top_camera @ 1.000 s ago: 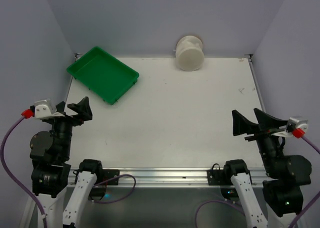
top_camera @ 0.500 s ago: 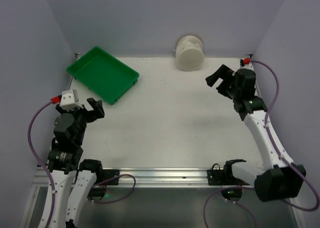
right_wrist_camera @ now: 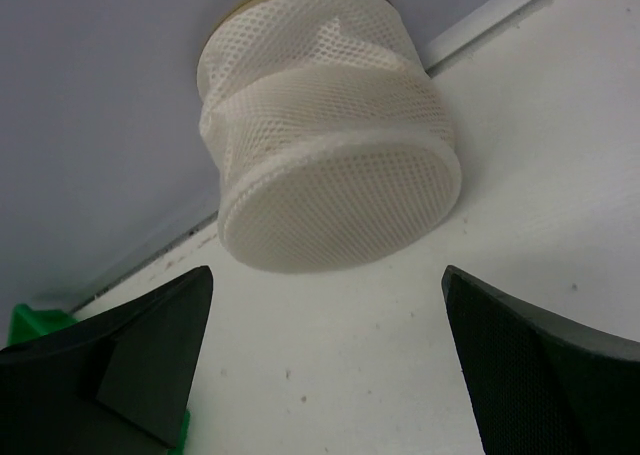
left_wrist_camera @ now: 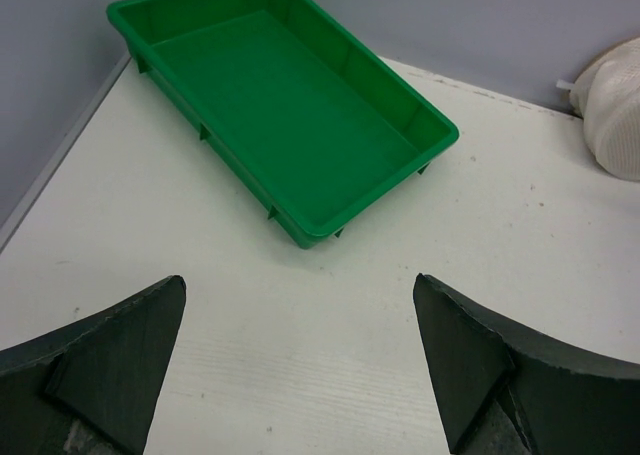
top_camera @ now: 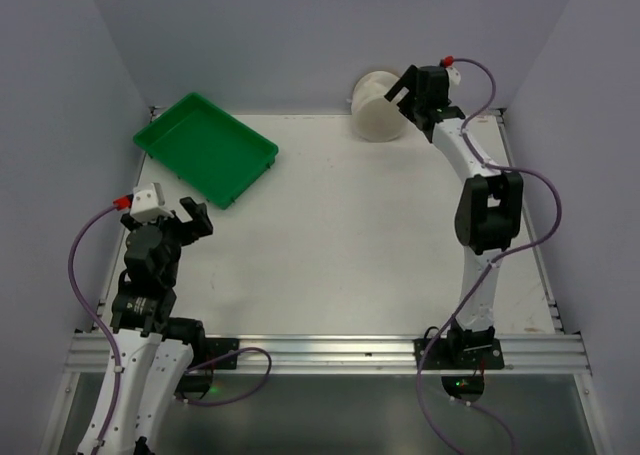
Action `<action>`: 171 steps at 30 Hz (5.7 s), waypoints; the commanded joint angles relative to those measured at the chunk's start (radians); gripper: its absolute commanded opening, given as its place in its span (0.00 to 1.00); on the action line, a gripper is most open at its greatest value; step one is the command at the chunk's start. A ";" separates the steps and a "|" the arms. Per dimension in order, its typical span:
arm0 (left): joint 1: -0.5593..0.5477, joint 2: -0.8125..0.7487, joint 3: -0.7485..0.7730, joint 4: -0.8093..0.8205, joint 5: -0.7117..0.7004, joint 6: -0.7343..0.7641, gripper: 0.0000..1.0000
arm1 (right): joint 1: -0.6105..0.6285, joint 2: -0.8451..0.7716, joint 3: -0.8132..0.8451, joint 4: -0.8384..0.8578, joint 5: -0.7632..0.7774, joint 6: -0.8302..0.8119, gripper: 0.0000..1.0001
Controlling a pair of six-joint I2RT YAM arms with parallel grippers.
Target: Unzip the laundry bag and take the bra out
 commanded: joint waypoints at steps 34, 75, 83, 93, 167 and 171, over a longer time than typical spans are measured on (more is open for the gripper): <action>-0.002 0.024 -0.012 0.076 -0.036 0.012 1.00 | -0.025 0.144 -0.116 0.763 -0.265 -0.272 0.99; 0.000 0.020 -0.023 0.093 0.034 0.030 1.00 | -0.054 0.295 0.131 0.369 -0.791 -0.289 0.94; 0.000 0.015 -0.023 0.093 0.033 0.031 1.00 | -0.031 0.289 0.178 0.272 -0.646 -0.366 0.35; 0.000 0.004 -0.025 0.093 0.049 0.030 1.00 | 0.075 0.004 -0.139 0.273 -0.370 -0.632 0.00; -0.002 0.015 -0.029 0.065 0.132 0.010 1.00 | 0.783 -0.455 -0.539 -0.476 0.891 -0.558 0.00; -0.002 0.023 -0.028 0.060 0.136 0.008 1.00 | 0.849 -0.241 -0.419 -0.595 0.955 -0.492 0.00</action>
